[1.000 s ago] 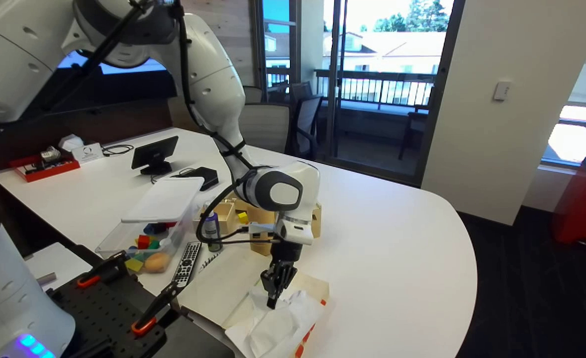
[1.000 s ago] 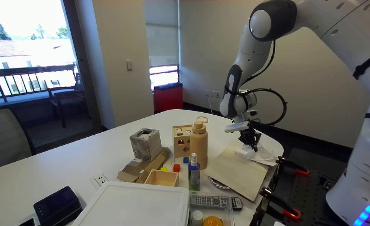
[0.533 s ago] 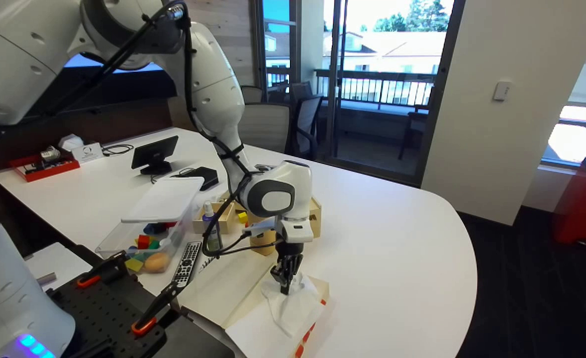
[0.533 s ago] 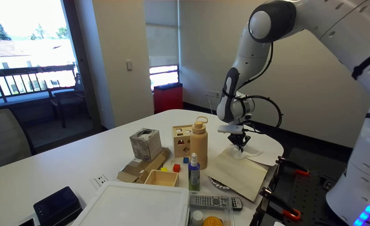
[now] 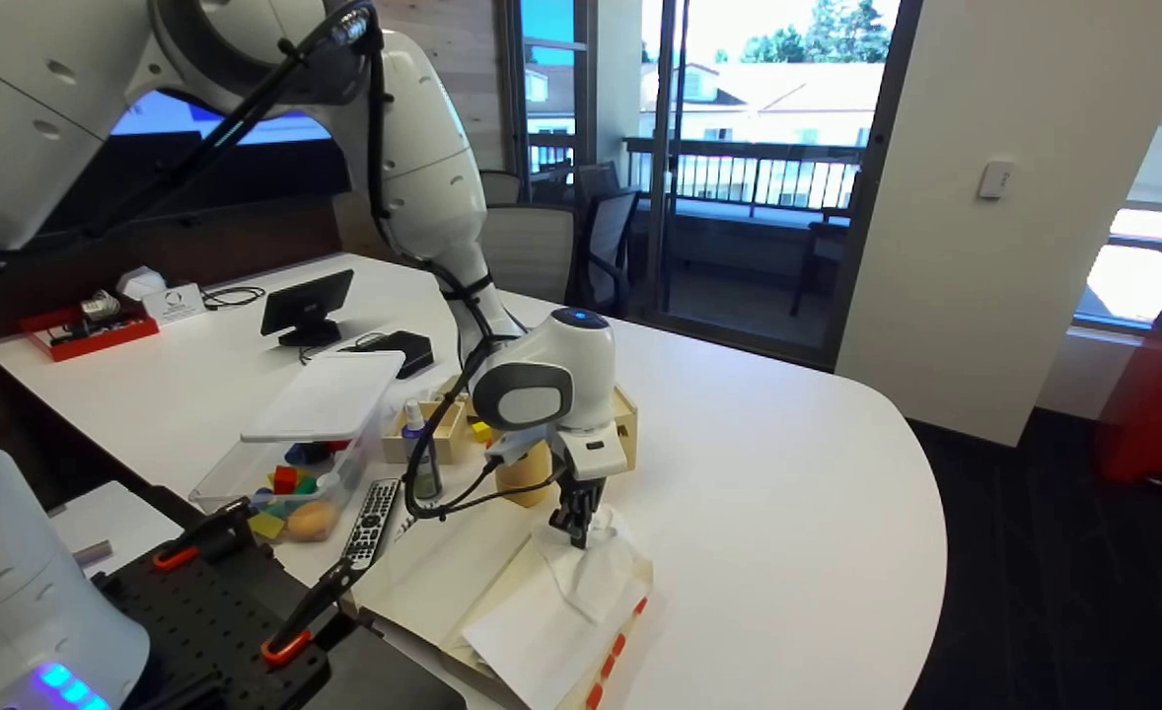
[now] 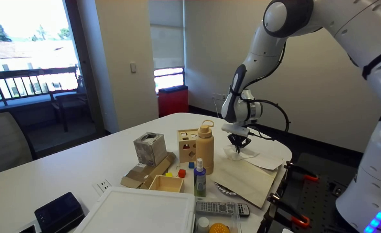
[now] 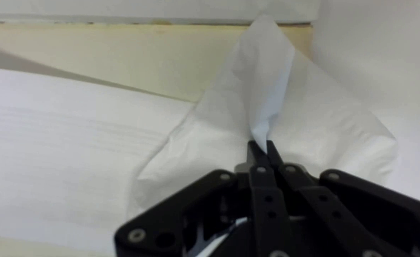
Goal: Pick the paper towel and wipe the surface of the paper then place it back down
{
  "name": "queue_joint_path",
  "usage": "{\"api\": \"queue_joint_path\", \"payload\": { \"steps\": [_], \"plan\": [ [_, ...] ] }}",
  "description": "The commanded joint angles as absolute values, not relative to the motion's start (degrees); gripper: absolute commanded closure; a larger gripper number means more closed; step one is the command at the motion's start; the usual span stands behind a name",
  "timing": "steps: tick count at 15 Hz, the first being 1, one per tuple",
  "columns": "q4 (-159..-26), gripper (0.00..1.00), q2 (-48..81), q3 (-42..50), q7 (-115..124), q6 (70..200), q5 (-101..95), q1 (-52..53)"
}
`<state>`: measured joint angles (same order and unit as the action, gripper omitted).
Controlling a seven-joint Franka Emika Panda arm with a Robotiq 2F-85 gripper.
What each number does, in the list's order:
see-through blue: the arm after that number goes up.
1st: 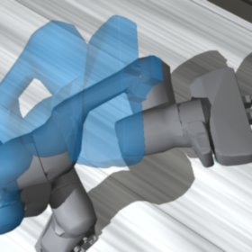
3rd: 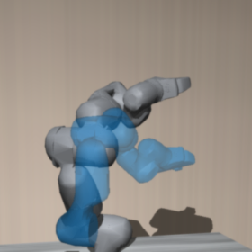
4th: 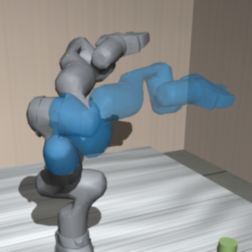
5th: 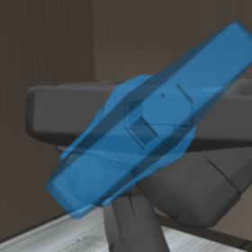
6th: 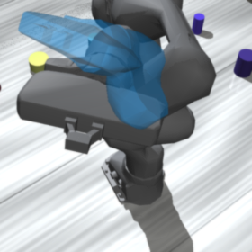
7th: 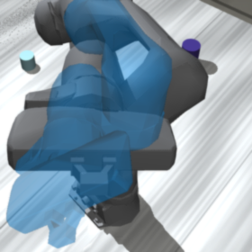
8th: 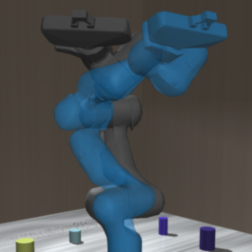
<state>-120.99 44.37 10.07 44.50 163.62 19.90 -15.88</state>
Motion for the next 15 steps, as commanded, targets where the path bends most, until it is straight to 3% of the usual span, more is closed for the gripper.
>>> {"api": "queue_joint_path", "payload": {
  "steps": [1,7,15],
  "plan": [
    [-124.7,1.0,40.4,9.5,40.8,164.5,22.8,-16.4],
    [-131.2,1.0,30.5,11.4,38.4,159.9,23.5,-14.9],
    [-140.5,1.0,9.6,25.2,49.9,159.3,3.3,0.6]
  ]
}}
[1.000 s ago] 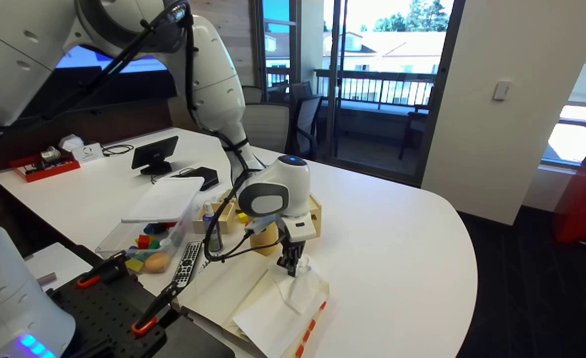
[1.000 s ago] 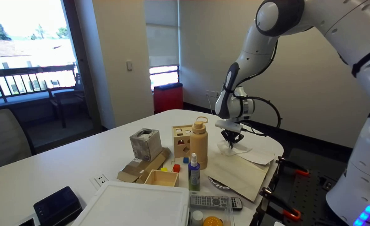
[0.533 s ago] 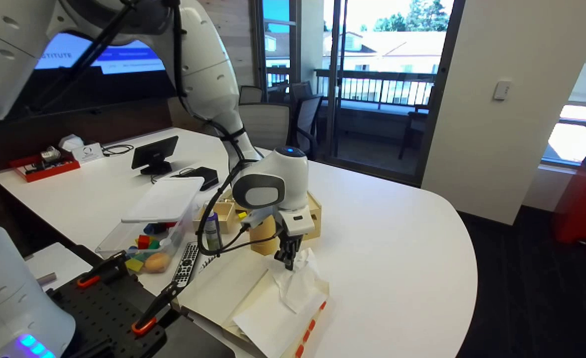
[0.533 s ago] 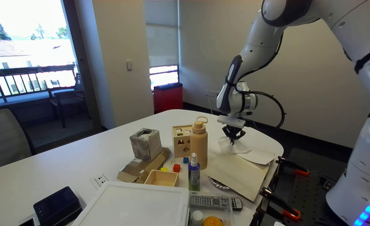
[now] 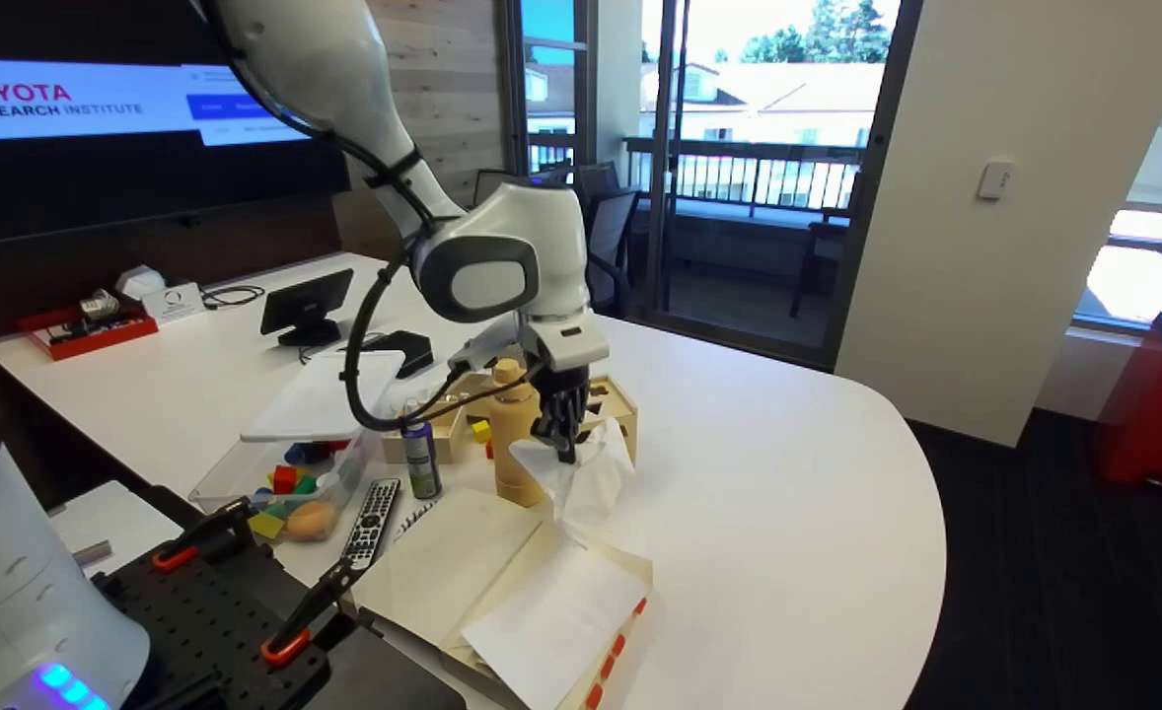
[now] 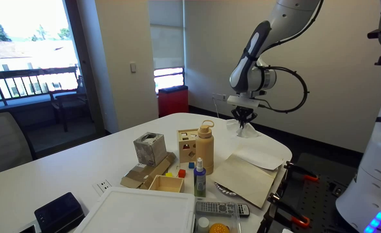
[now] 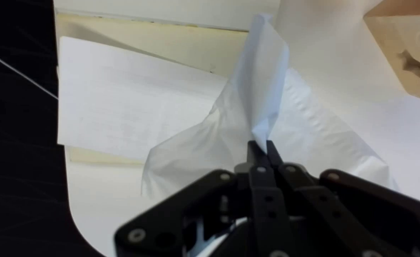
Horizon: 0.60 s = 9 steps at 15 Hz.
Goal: Pick the paper towel and wipe the surface of the paper then place it back down
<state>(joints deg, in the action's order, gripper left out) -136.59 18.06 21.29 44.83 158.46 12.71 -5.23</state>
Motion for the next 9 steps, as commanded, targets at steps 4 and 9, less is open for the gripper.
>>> {"api": "queue_joint_path", "payload": {
  "steps": [4,9],
  "plan": [
    [-136.7,1.0,4.2,21.4,58.8,159.3,-14.2,4.0],
    [-127.4,1.0,6.1,8.3,60.4,159.1,-21.2,5.4]
  ]
}}
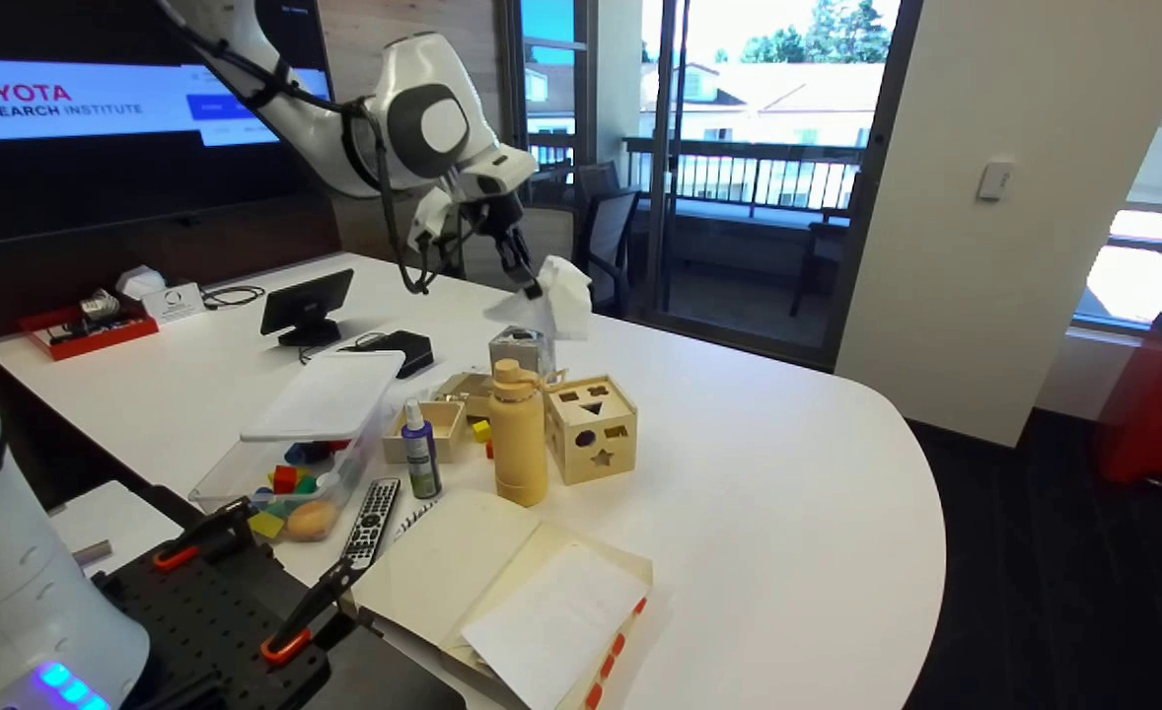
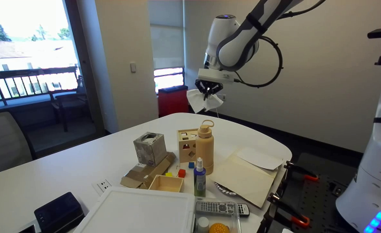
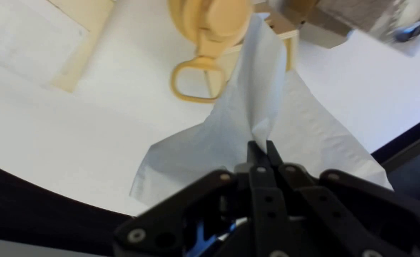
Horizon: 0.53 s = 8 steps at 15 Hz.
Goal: Pick the paper towel and wipe the surface of the paper then place it back down
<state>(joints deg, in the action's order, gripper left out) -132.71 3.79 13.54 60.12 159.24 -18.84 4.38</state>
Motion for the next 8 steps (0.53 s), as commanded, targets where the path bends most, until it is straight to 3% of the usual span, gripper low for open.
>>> {"api": "queue_joint_path", "payload": {
  "steps": [1,8],
  "plan": [
    [-124.8,1.0,7.8,5.9,59.3,159.5,-20.9,6.0],
    [-103.9,1.0,28.7,-4.2,41.5,157.3,-8.2,10.3]
  ]
}}
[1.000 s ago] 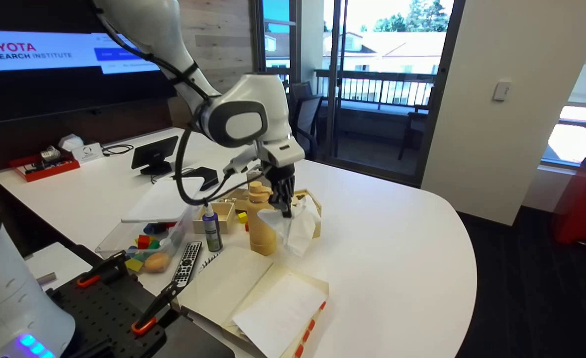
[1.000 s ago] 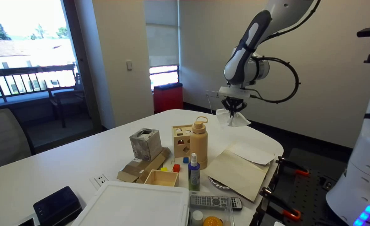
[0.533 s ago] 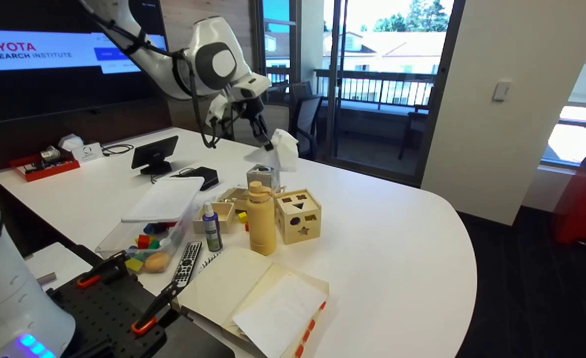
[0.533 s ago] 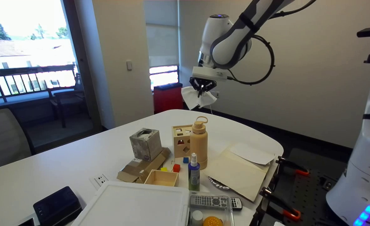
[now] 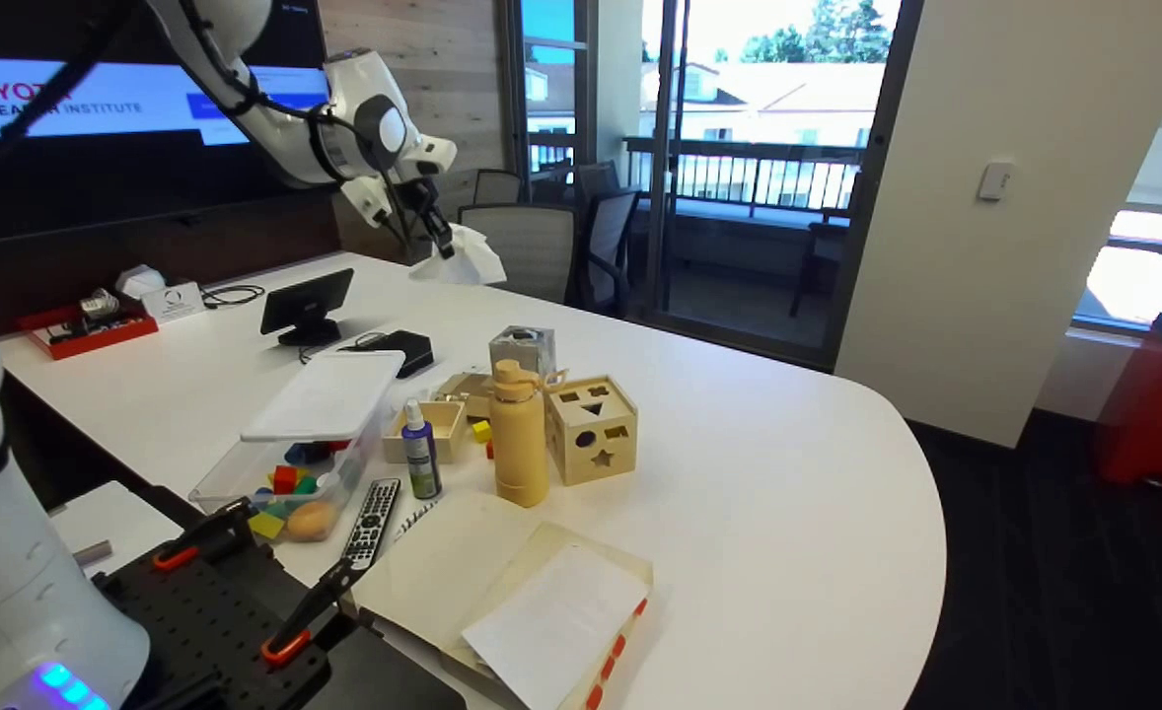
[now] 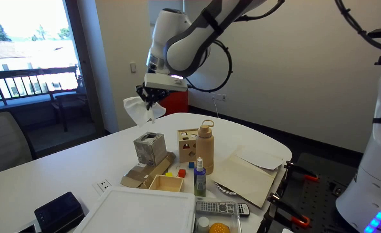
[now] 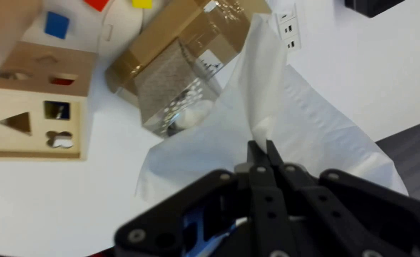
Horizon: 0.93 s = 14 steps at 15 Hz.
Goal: Pick the paper towel and wipe the surface of the paper then place it back down
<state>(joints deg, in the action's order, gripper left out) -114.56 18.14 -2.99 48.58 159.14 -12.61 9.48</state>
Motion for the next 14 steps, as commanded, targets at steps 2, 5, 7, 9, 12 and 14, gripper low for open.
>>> {"api": "queue_joint_path", "payload": {
  "steps": [2,5,7,9,12,14],
  "plan": [
    [-98.7,1.0,34.2,-4.7,36.9,155.8,-4.4,10.7],
    [-92.3,1.0,41.0,-5.4,30.4,152.2,1.6,10.0],
    [-88.4,1.0,44.8,-5.8,26.5,149.1,5.3,9.5],
    [-85.4,1.0,47.8,-6.0,24.1,145.9,7.8,9.1],
    [-81.7,1.0,51.9,-6.4,21.8,141.9,10.4,8.6],
    [-79.4,1.0,54.9,-6.9,20.7,140.6,11.7,8.3]
  ]
}}
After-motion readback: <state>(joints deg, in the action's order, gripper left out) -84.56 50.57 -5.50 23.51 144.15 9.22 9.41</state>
